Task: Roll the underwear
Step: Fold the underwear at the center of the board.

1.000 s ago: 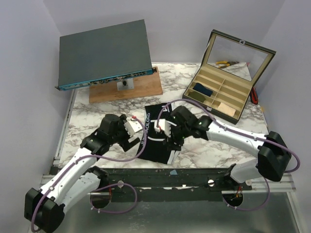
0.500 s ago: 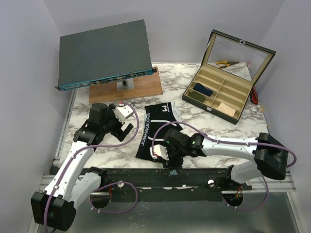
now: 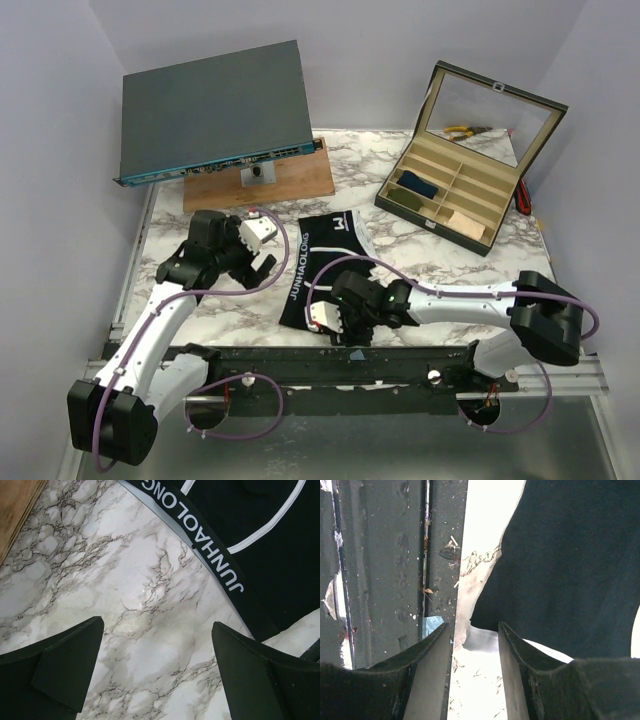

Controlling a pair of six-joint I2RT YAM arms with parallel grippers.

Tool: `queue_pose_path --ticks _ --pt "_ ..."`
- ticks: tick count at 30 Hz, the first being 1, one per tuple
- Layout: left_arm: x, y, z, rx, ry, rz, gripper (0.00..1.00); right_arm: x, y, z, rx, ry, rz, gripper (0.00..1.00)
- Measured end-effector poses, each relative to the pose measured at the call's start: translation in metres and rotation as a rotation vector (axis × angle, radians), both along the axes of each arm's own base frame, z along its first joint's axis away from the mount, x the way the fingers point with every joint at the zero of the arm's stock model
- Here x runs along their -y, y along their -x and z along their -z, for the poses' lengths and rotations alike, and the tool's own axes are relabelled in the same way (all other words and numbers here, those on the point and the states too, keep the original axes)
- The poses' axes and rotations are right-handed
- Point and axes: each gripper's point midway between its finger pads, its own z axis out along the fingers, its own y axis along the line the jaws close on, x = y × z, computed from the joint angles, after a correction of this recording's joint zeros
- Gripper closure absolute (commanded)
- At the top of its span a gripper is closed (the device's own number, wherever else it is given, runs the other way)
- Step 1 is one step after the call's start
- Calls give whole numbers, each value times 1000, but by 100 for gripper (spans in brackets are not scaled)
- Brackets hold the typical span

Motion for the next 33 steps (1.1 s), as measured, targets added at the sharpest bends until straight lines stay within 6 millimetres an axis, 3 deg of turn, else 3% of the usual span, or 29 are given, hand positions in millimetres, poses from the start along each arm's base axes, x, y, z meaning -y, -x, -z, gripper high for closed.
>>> queue_pose_path --ticks 3,9,12,23,27,33 --pt "1 -1 -5 7 3 2 1 1 1 4 -4 13 -2 62" --pt "2 -3 -12 19 8 5 1 3 1 11 -5 40 16 91" --pt "1 -3 -11 18 2 10 1 4 -2 10 8 44 34 99" --pt "3 9 8 16 -50 80 1 12 -11 -25 -25 -27 81 99" --pt "18 30 22 15 -83 176 1 23 -35 -34 -79 -43 166 99" --pt "58 66 36 16 -134 387 1 33 -58 -45 -148 -83 253 99"
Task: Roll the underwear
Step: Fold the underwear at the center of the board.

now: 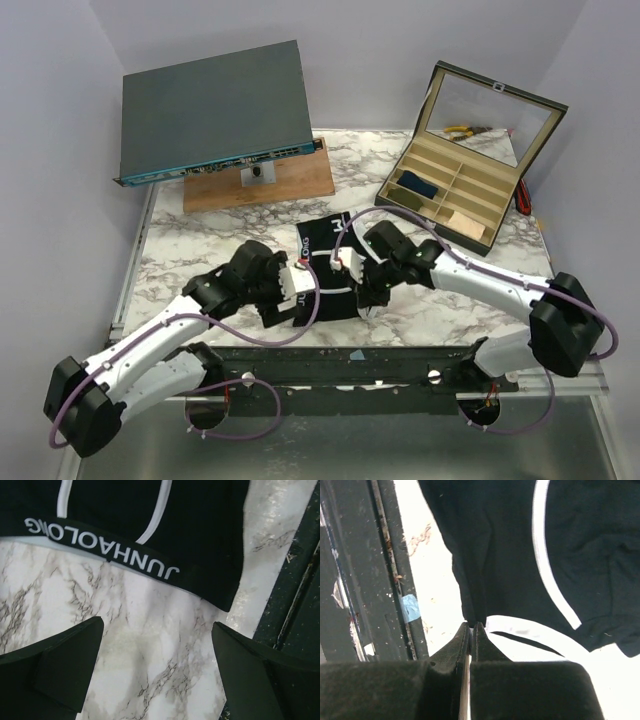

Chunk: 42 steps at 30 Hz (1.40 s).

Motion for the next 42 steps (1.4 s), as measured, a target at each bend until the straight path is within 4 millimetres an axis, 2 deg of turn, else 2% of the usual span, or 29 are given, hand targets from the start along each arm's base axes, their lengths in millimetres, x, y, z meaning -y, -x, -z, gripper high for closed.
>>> queue_pose_path --ticks 7,12,21,29,33,38,42 --pt "28 21 20 -26 -73 150 1 5 -29 -4 -56 -16 82 99" --pt "36 25 33 -50 -106 190 1 9 -32 2 -81 -2 102 99" --pt "48 26 30 -43 -67 209 1 15 -36 8 -105 12 126 99" --pt "53 35 37 -81 -71 245 3 19 -39 12 -121 20 141 99" --pt "55 36 38 -92 -66 251 9 19 -39 13 -124 20 144 99" --pt "56 39 47 -123 -91 261 24 20 -40 13 -127 21 148 99" --pt "57 41 54 -143 -106 265 31 20 -41 16 -133 27 150 99"
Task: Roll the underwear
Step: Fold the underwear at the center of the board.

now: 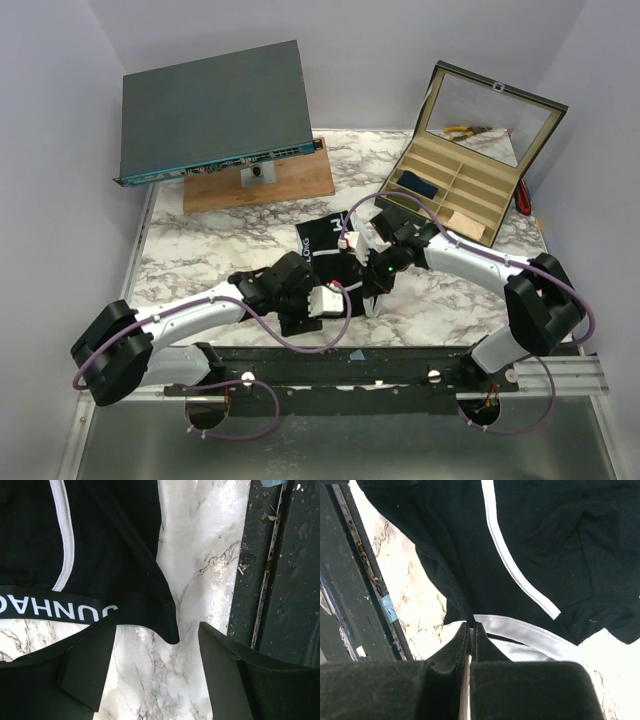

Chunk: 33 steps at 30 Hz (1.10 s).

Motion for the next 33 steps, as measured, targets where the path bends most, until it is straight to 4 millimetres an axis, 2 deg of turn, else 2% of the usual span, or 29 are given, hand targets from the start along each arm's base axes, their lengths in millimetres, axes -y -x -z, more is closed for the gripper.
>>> queue_pose_path --ticks 3,6,7,10,11,16,21,25,29,33 --pt "1 -1 3 -3 -4 -1 39 1 -1 1 -4 2 3 99" --pt "3 -2 3 -7 -4 -4 53 1 -1 1 -4 2 4 99" --pt "4 -3 2 -5 -2 -3 62 1 -1 1 -5 2 4 99" --pt "9 -5 -1 -6 8 -2 97 1 -1 1 -5 2 4 99" --pt "10 -5 -2 -10 12 1 100 1 0 1 -6 2 3 99" --pt "13 -4 -2 -24 9 14 100 2 6 1 -31 0 -15 99" --pt "12 7 -4 -55 -14 46 100 5 24 -7 -82 -20 -65 99" --pt "18 21 -12 -65 -25 107 100 12 44 -15 -154 -11 -116 99" --pt "26 44 -22 -58 -26 202 100 20 57 -24 -190 -1 -149 99" --pt "30 54 -28 -55 -19 241 100 26 64 -39 -183 -4 -160 99"
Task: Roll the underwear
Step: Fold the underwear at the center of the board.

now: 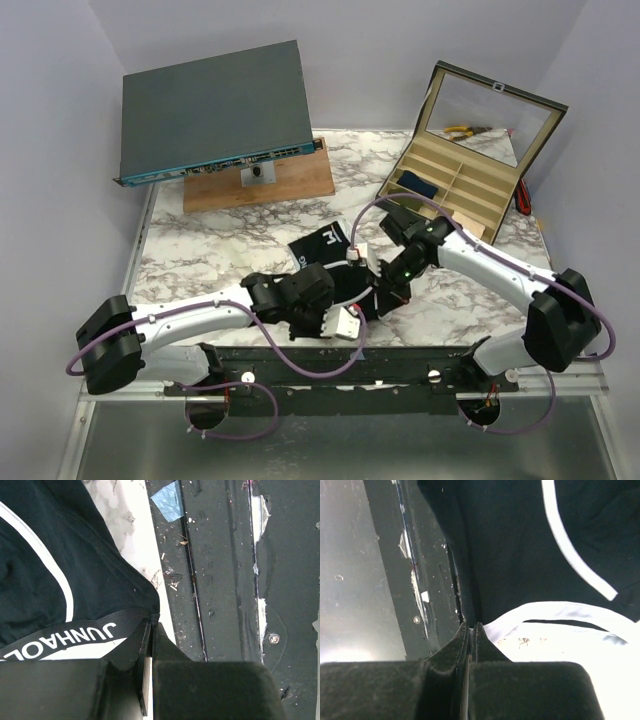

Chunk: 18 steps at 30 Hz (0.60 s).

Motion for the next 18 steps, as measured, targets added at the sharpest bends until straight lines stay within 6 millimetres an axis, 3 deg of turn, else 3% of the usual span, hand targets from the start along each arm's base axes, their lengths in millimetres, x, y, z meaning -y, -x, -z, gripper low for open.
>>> queue_pose_path --ticks 4,7,13,18 --pt "2 -3 -7 4 10 -10 100 -3 -17 -20 90 -6 14 99" --pt "2 -15 -15 13 37 -56 100 -4 -42 -33 196 22 47 99" --pt "-12 -77 -47 54 122 -277 100 -9 -100 -61 381 69 107 99" --pt "-26 -129 -64 86 155 -432 100 -17 -151 -59 453 131 131 99"
